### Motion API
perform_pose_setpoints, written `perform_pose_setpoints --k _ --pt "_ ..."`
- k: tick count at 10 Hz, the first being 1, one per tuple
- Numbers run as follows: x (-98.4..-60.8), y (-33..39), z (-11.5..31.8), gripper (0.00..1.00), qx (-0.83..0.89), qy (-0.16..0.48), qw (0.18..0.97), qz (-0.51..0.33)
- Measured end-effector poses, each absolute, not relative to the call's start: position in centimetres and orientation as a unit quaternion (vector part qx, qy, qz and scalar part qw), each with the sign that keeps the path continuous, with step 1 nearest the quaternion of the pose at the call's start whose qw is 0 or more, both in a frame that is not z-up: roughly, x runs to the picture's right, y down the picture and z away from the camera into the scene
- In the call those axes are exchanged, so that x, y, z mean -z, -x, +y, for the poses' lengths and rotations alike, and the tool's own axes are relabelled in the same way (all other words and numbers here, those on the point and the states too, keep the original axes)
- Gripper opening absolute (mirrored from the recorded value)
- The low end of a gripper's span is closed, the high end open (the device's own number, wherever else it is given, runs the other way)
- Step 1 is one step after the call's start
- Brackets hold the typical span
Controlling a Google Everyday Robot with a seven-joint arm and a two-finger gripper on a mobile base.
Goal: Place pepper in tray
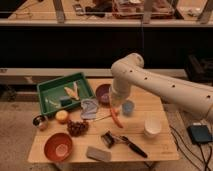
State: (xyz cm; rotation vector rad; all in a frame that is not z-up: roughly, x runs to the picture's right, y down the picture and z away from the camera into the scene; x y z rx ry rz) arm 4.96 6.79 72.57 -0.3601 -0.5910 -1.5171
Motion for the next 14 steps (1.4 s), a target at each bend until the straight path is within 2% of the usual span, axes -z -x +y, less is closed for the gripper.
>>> perform_pose_setpoints --k 3,4,8,9,14 --pt "-74.5 -4.5 8.1 0.26 0.713 0.143 0.637 -0.257" --pt "-75.6 -4.8 9.0 0.28 0.723 0.129 0.625 -0.264" --pt "-77.9 -4.1 11.6 0.65 0.734 0.093 0.61 -0.283" --pt "-78.0 -4.0 11.8 0.68 0.736 0.091 0.607 -0.286" --pt "-78.0 -3.9 11.7 0.68 0.736 0.09 0.607 -0.286"
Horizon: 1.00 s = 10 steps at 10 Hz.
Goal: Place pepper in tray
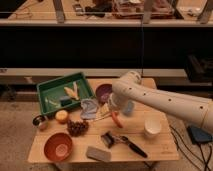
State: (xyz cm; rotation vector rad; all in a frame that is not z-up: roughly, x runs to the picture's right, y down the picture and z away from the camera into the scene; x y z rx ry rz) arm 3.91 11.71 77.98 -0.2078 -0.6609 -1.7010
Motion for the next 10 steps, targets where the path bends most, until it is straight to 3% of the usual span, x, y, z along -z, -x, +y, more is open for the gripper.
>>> perform_pose_setpoints --k 3,7,10 --pt "-78.7 -4.1 11.6 0.68 0.733 0.102 0.607 -0.291" --pt "-82.2 -3.9 12.4 0.68 0.739 0.186 0.595 -0.255" --pt "-83.4 -5.9 13.5 0.68 0.728 0.208 0.6 -0.257"
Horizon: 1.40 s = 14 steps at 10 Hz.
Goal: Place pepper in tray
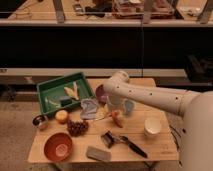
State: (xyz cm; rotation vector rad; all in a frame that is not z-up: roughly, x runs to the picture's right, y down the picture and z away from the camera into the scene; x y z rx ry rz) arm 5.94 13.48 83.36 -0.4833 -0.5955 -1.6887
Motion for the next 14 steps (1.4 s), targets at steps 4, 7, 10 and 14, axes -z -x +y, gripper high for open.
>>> perform_pose_setpoints --k 4,7,10,14 --pt "-84.9 -6.3 15.6 0.68 0.722 0.223 0.592 -0.282" --pt "-85.3 -6.6 16.6 0.68 0.717 0.214 0.594 -0.295" --pt "-85.2 -6.1 17.0 0.68 0.722 0.214 0.588 -0.295" --pt "-85.4 -6.1 17.3 0.68 0.721 0.219 0.59 -0.29"
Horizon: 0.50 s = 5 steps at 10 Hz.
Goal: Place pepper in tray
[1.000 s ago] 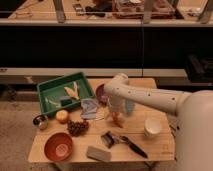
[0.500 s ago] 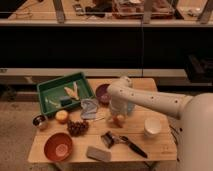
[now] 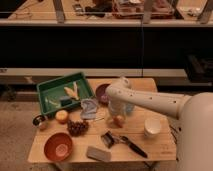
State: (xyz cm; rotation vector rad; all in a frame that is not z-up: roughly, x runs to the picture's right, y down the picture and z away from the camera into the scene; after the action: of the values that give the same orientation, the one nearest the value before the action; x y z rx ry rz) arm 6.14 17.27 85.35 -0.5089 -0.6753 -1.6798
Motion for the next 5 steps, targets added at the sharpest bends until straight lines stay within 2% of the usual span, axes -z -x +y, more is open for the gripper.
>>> perform_pose_setpoints --k 3,4,5 --pt "-85.56 -5.91 17.32 0.66 0.723 0.22 0.588 -0.288" --pt "-85.59 -5.83 17.36 0.6 0.722 0.22 0.589 -0.29" --pt "-85.67 -5.93 17.49 0.51 0.721 0.22 0.589 -0.291"
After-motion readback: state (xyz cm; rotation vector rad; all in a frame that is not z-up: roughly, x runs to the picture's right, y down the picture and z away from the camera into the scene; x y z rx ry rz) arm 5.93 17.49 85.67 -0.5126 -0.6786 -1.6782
